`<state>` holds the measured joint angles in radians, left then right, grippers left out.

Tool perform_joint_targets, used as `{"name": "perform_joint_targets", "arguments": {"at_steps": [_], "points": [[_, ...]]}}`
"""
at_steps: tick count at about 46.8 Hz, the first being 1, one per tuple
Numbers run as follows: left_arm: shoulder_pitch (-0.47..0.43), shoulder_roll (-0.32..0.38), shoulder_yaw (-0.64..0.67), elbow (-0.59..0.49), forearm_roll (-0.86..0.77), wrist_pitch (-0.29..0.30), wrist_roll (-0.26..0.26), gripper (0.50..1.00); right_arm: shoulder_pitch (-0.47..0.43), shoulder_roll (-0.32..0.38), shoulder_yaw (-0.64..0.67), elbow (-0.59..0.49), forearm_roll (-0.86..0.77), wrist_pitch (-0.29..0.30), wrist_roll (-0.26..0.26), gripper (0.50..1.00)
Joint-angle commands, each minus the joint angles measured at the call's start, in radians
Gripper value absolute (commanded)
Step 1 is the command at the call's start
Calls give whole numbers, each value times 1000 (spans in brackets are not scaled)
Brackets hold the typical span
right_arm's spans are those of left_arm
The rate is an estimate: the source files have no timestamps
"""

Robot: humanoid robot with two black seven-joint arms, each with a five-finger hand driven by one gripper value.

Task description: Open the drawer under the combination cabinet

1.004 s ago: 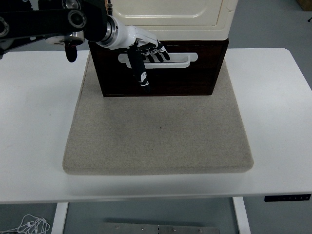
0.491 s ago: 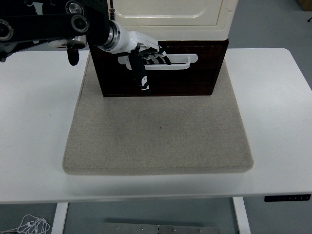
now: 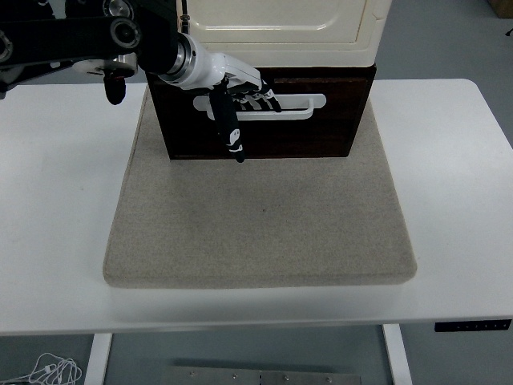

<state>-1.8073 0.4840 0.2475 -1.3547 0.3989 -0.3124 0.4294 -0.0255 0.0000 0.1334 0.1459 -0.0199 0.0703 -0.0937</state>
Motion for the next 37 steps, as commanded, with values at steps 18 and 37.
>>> {"name": "perform_joint_targets", "arguments": {"at_steps": [18,37], "points": [[-14,1,-4,-6,1,-60,0,1000,-1,0,0,0,0,0,-1,926],[-43,1,-28,-23,21,-175,0,1000,-1,0,0,1,0,0,0,926]]}}
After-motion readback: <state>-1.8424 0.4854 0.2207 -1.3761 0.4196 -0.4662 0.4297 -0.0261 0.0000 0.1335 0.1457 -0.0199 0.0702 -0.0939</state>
